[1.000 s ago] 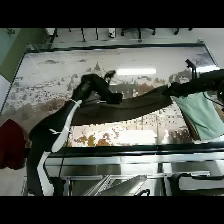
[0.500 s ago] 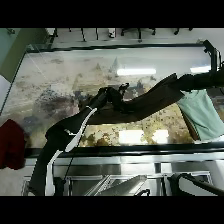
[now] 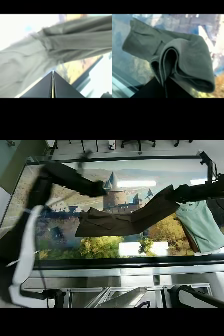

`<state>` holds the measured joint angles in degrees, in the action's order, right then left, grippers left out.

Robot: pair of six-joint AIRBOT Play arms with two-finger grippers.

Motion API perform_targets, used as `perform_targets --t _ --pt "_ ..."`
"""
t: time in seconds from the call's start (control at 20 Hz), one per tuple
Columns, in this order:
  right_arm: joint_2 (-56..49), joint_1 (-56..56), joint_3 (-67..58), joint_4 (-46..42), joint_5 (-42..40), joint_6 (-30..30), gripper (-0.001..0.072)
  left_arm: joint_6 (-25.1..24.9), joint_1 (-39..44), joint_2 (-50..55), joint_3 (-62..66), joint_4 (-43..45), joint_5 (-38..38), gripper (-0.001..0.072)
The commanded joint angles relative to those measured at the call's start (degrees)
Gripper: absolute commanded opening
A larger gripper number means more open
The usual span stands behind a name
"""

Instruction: Fold the shirts.

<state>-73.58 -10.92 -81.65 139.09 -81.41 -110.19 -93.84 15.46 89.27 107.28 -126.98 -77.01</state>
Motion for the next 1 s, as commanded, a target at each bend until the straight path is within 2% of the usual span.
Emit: perform_targets --t 0.0,0.15,0.3,0.4,0.45,0.5,0.55,0.65,0.75,0.95 --pt "-0.8 11.8 0.0 1.8 11.3 3.6 0.0016 -2.7 -13.2 -22.8 -10.1 0.0 -0.3 0.0017" --pt "-6.3 31.5 0.0 2.1 31.6 6.2 0.0016 -5.0 -23.3 -39.8 -19.8 0.0 2.6 0.0018" --pt "-17.7 51.6 0.0 2.2 61.5 6.8 0.0017 -6.4 -32.5 -52.3 -29.9 -0.1 2.8 0.0017" --pt "-26.0 61.5 -0.5 2.1 79.9 9.4 0.002 -6.4 -36.6 -58.6 -37.5 -0.4 3.6 0.0017" --pt "-29.3 64.5 -1.2 1.9 84.1 11.4 0.0133 -6.4 -37.7 -61.4 -41.4 -0.8 4.4 0.0017" --pt "-31.7 66.2 -2.1 1.2 84.3 11.9 0.0433 -6.3 -38.2 -63.7 -44.8 -0.8 5.4 0.0018" --pt "-32.5 66.5 -2.3 0.0 83.6 11.9 0.0618 -6.2 -38.3 -65.9 -47.8 -0.7 6.7 0.0017" --pt "-31.1 63.2 -2.3 -2.2 77.7 11.9 0.0626 -6.1 -38.3 -68.8 -51.7 -0.8 8.7 0.0017" --pt "-27.1 56.0 -2.3 -2.6 67.6 10.9 0.0625 -5.2 -38.2 -69.9 -52.9 -0.7 9.5 0.0018" --pt "-17.3 36.4 -2.3 -7.0 39.1 10.6 0.0625 -5.2 -38.2 -67.0 -49.3 -0.7 7.8 0.0018"
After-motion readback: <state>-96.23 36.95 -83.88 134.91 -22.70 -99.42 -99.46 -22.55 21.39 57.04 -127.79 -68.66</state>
